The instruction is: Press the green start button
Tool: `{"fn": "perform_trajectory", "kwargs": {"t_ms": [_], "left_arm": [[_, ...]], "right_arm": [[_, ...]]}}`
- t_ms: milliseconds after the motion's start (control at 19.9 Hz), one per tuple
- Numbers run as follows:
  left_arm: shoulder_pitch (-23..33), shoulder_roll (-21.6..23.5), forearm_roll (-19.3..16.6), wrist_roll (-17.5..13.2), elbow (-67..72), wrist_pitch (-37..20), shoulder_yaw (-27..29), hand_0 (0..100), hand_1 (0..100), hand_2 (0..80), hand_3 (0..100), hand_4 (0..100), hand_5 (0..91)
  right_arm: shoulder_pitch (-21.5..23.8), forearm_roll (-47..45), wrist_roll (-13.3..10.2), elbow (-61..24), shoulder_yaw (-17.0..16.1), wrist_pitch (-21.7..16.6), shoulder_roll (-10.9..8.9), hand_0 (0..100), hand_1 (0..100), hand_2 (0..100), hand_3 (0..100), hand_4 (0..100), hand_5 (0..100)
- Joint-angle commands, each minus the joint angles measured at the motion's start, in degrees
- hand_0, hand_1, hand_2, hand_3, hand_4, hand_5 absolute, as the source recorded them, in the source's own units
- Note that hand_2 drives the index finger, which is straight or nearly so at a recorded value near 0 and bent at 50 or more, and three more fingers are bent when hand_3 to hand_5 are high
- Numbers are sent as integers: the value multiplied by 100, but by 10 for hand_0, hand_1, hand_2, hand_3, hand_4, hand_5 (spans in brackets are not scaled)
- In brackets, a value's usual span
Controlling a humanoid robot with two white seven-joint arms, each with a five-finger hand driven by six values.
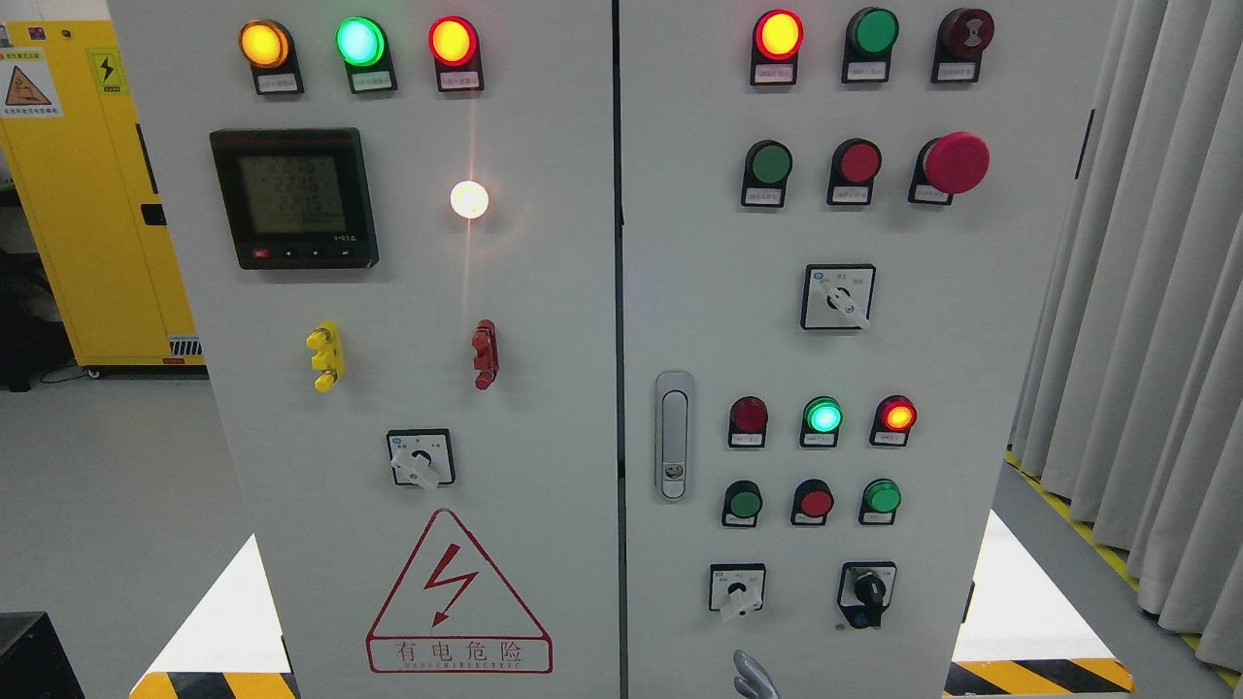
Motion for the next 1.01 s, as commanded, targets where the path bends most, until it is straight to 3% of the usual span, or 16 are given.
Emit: {"fn": "perform_trajectory", "kwargs": {"t_ms": [0,503,654,754,855,905,955], "left_arm": [[0,0,-6,-1,0,1,2,120,556,0,0,0,0],[0,0,2,-1,0,1,2,120,556,0,0,0,0],[0,0,2,-1,0,1,2,120,556,0,0,0,0],[0,0,2,-1,0,1,-7,120,556,0,0,0,0],[0,0,2,-1,0,1,-7,120,556,0,0,0,0],[0,0,2,-1,0,1,2,120,556,0,0,0,0],[0,0,2,-1,0,1,2,120,556,0,0,0,0]], "right_arm": [[-21,-17,-3,-46,15,24,-5,374,663,0,29,93,34],[-56,71,5,-134,7,33,-14,359,666,0,41,106,38],[-135,569,-3,-169,-107,77,-5,346,674,0,52,114,42],[-214,1140,-3,-178,-248,77,-6,272,745,0,195,236,162],[-232,1572,-3,-248,-257,77,-14,314,766,0,317,380,288],[-232,1800,-3,-266,-257,77,-6,332,772,0,330,414,314],[-232,2072,-12,-274,-266,68,-5,408,777,0,384,469,372]]}}
